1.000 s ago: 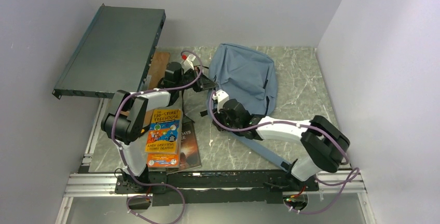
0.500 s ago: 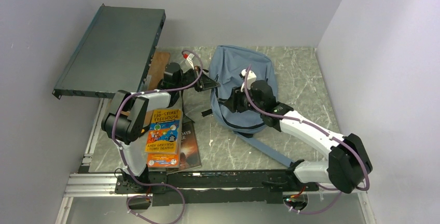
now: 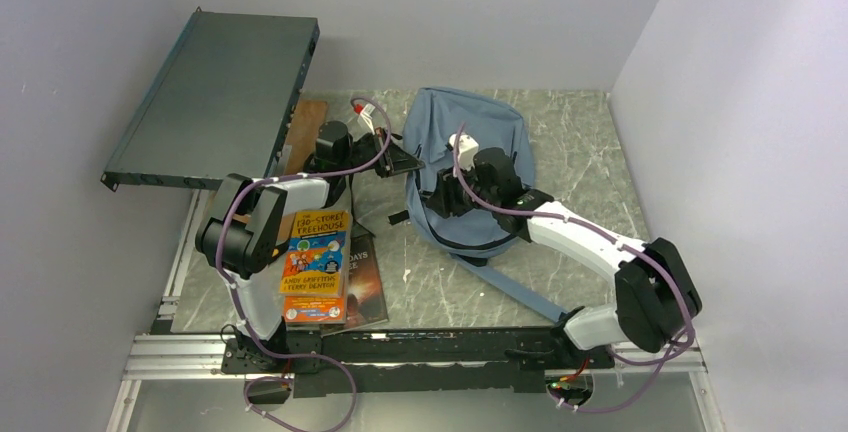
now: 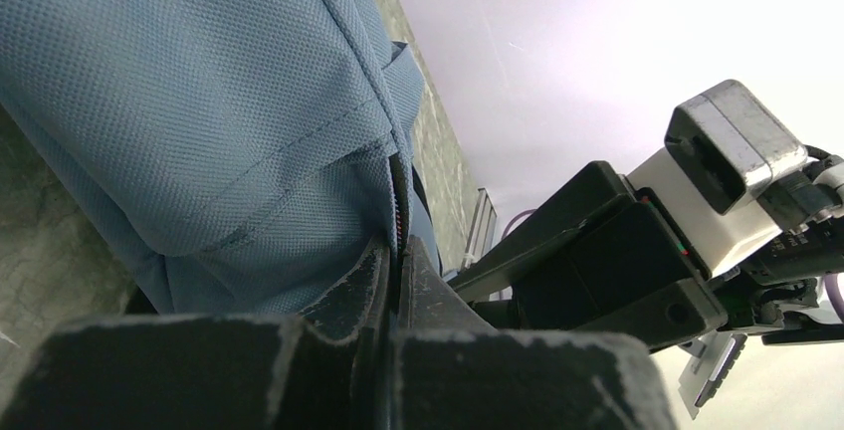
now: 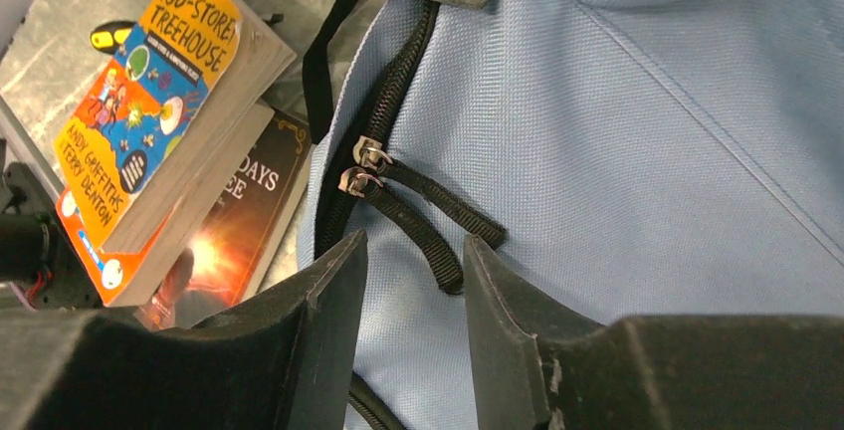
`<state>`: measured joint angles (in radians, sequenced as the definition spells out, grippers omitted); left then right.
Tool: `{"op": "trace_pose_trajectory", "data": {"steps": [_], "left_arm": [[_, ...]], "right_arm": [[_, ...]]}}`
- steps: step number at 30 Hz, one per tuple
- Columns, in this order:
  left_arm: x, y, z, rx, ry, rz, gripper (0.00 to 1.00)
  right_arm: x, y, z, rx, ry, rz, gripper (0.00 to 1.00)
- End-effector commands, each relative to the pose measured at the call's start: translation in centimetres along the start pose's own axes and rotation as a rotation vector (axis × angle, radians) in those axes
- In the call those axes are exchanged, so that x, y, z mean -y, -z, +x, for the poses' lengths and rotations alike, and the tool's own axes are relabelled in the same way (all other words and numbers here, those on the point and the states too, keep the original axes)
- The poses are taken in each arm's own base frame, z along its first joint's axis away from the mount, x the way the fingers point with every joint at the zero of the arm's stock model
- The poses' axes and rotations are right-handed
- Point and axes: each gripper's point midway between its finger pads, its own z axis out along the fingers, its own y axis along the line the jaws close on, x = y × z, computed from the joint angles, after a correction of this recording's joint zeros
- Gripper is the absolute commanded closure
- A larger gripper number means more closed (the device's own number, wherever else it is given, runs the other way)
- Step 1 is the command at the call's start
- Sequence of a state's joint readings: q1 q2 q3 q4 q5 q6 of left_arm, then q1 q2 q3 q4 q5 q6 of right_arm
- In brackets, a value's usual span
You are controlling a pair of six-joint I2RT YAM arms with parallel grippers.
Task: Pack the student bag
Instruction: Unzip the student bag at the center of the board.
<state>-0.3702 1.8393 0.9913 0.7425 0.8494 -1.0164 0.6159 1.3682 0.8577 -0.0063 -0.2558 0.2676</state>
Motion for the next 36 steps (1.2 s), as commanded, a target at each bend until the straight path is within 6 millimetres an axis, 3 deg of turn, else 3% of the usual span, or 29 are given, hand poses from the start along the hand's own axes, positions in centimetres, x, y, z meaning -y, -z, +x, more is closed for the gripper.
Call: {"op": "trace_pose_trajectory", "data": {"steps": [1, 8, 15, 20, 25, 28, 32, 36], "left_arm": [[3.6, 0.1, -0.9, 0.016, -0.095, 0.107, 1.00], [3.6, -0.2, -0.5, 0.007, -0.091, 0.109, 1.00], [3.4, -0.3, -0.4, 0.005, -0.091, 0.102, 1.00], [3.3, -0.3, -0.4, 0.003, -0.094, 0.097, 1.00], [2.7, -0.1, -0.7, 0.012, -0.109, 0.063, 1.00], [1.5, 0.2, -1.5, 0.018, -0.123, 0.015, 1.00], [-0.2, 1.0, -3.6, 0.036, -0.146, -0.049, 1.00], [-1.8, 1.4, -5.0, 0.018, -0.155, -0.110, 1.00]], "right_arm": [[-1.6, -0.4, -1.6, 0.027, 0.091, -0.078, 0.57], [-1.8, -1.2, -2.0, 0.035, 0.225, -0.012, 0.53], [-1.8, -2.1, -2.0, 0.058, 0.323, 0.097, 0.57], [-2.4, -2.9, -1.5, 0.048, 0.318, 0.086, 0.68], [-3.1, -2.8, -1.0, 0.037, 0.288, 0.065, 0.89], [-3.8, -2.2, 0.1, -0.021, 0.266, 0.039, 1.00], [-4.9, -1.0, 2.4, -0.106, 0.225, -0.011, 1.00], [-4.3, 0.7, 4.8, -0.166, 0.187, 0.049, 1.00]]}}
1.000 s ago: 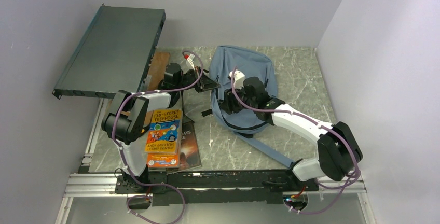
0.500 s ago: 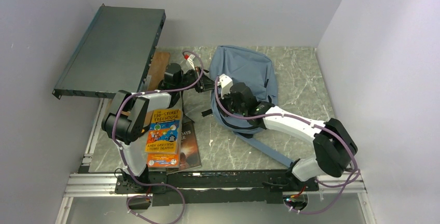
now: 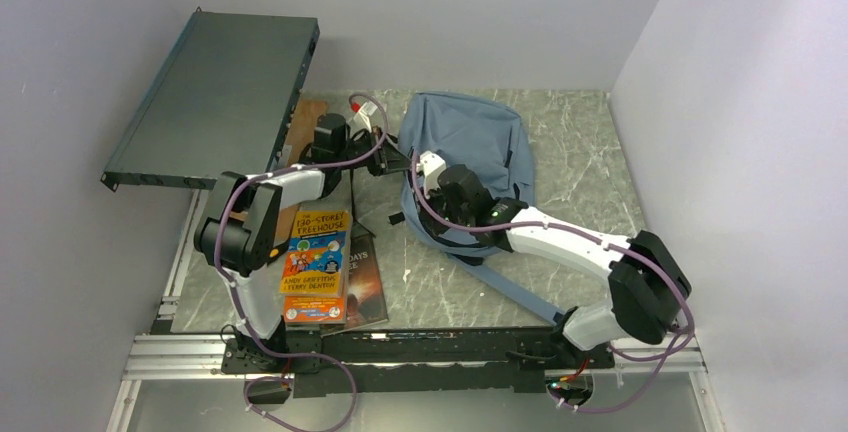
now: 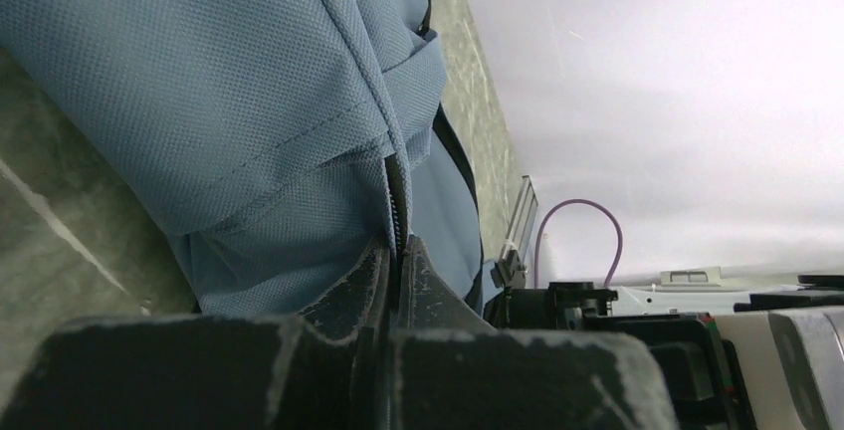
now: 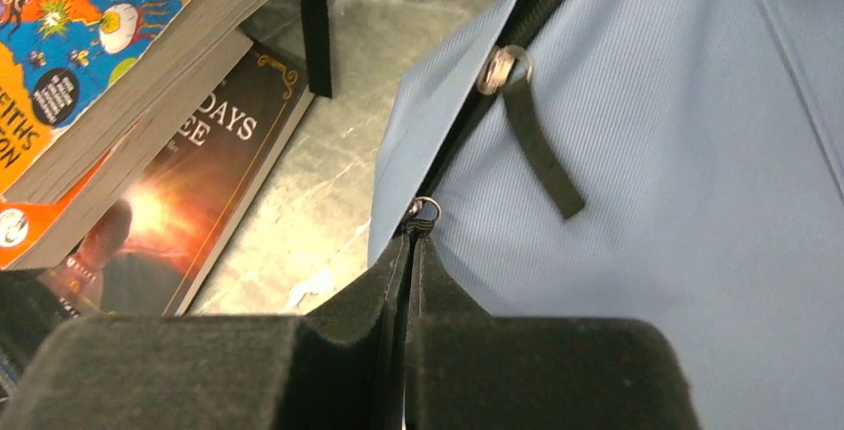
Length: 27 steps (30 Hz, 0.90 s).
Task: Pack the student bag
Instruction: Unzip the student bag at the center of the board.
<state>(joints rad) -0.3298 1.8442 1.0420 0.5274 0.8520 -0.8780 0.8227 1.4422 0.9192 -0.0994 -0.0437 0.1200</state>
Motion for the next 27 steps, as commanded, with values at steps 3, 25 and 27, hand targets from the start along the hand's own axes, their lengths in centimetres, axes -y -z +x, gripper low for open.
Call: {"op": "trace_pose_trajectory", "data": {"steps": [3, 25, 27], "left_arm": [[0.2, 0.6, -5.5, 0.034, -0.148, -0.033, 1.00], [0.9, 5.0, -1.3, -0.111, -0.077, -0.397, 0.29], [1.8, 5.5, 1.1, -0.125, -0.033, -0.434, 0.28]], "right_arm": [[-0.9, 4.0, 3.5, -0.099, -0.088, 0.036, 1.00], [1.7, 4.3, 0.4, 0.002, -0.203, 0.248, 1.00], [1.6, 4.1, 0.0, 0.015, -0.200, 0.241, 1.00]]}}
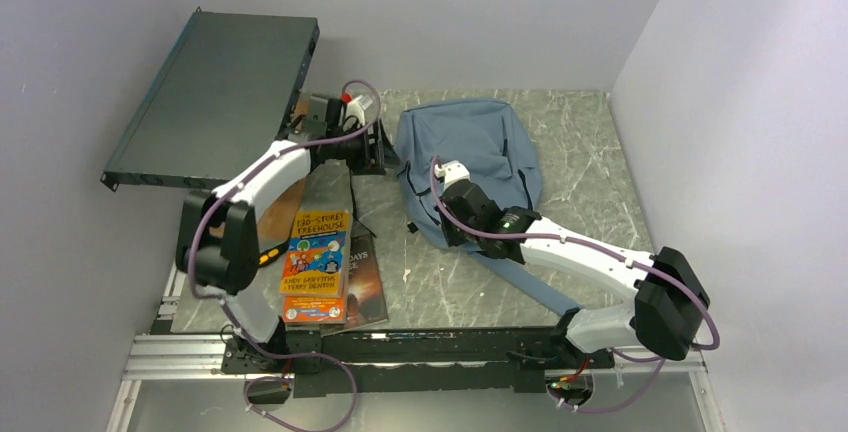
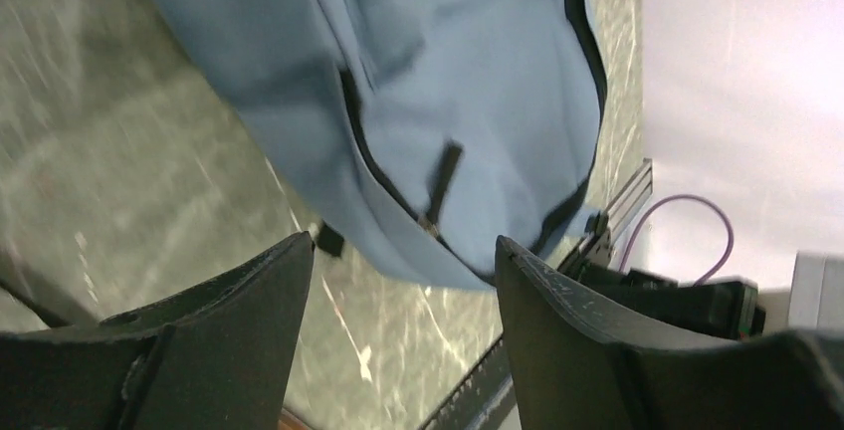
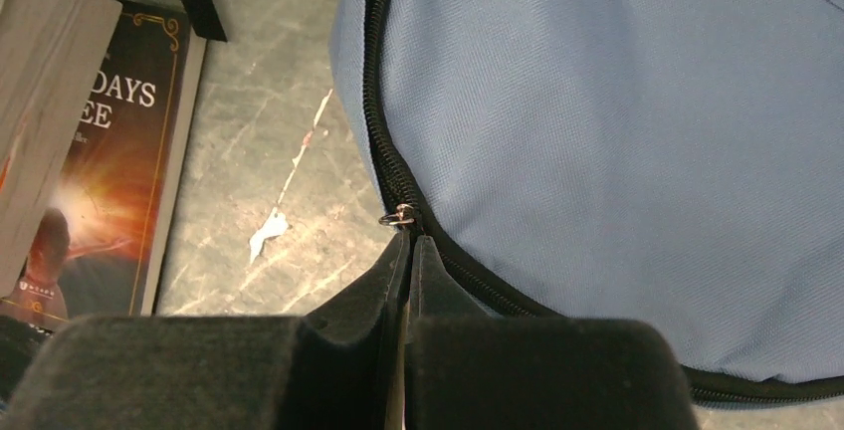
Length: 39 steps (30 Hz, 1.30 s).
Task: Pack the student bag
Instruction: Unzip the student bag at the center of the board.
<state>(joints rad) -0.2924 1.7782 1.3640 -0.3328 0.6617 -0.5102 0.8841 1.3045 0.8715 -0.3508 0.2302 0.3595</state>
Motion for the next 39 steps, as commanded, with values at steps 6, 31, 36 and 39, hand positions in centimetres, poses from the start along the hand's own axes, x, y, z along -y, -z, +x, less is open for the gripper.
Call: {"op": "trace_pose_trajectory", "data": {"steps": [6, 31, 36, 39], "left_arm": [[6.4, 0.6, 10.7, -0.046, 0.157, -0.046, 0.31], [3.3, -4.3, 6.6, 0.088, 0.089, -0.282, 0.99], [1.7, -2.7, 4.9, 0.142, 0.062, -0.283, 1.00], [0.8, -1.2, 3.4, 0.192, 0.040, -0.298, 1.00]], "right_arm": [[-1.4, 0.7, -4.7, 0.155, -0.024, -0.052, 1.00], [0.5, 2.2, -3.7, 0.152, 0.019, 0.006, 1.00], [3.0, 2.3, -0.9, 0.077, 0.037, 0.115, 1.00], [5.0, 2.4, 0.9, 0.012, 0.018, 0.228, 1.00]]}}
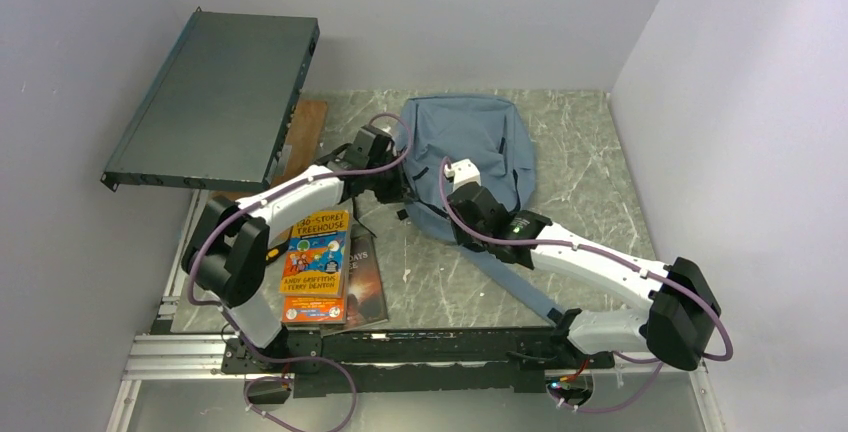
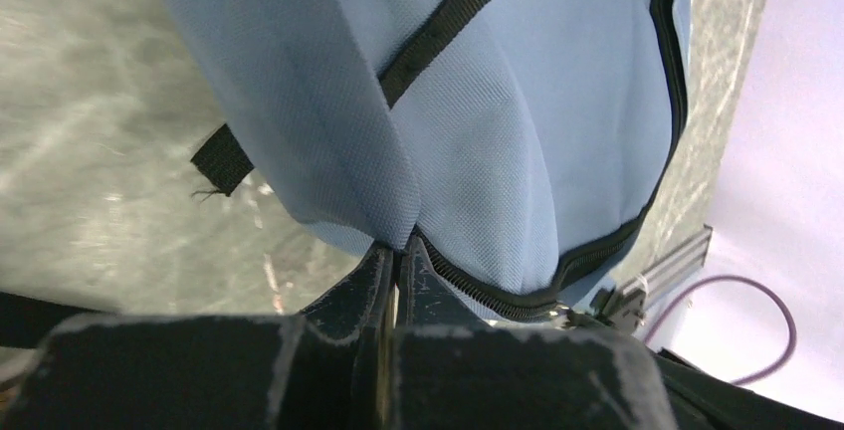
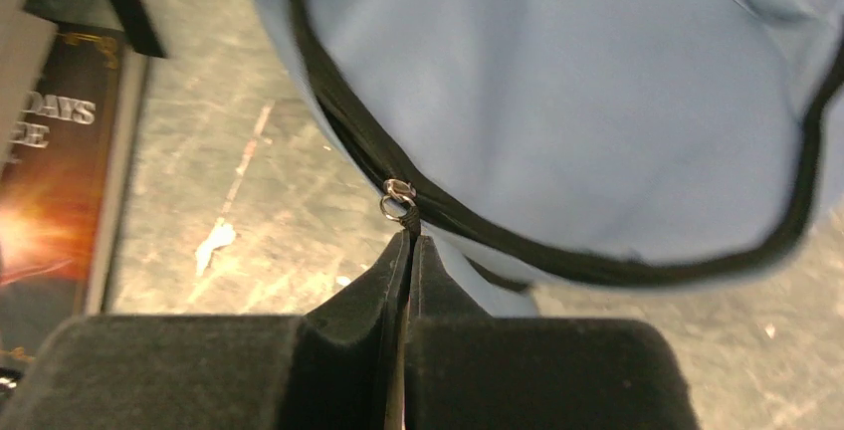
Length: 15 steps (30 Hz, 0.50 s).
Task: Pack the student bag
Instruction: Unzip the student bag at the center of the board.
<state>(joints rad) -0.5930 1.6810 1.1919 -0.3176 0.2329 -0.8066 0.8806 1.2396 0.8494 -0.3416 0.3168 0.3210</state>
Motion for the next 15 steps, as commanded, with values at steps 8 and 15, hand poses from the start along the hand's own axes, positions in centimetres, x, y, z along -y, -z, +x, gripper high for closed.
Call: {"op": "trace_pose_trajectory", "data": {"steps": [8, 15], "left_arm": [[-3.9, 5.4, -8.8, 0.293, -0.151, -0.073, 1.00], [-4.3, 5.6, -8.2, 0.267, -0.219, -0.051, 1.00]], "right_arm": [[12.5, 1.5, 6.2, -0.199, -0.227, 0.535, 1.00], [20.9, 1.4, 4.1, -0.158, -0.342, 0.745, 1.00]]}}
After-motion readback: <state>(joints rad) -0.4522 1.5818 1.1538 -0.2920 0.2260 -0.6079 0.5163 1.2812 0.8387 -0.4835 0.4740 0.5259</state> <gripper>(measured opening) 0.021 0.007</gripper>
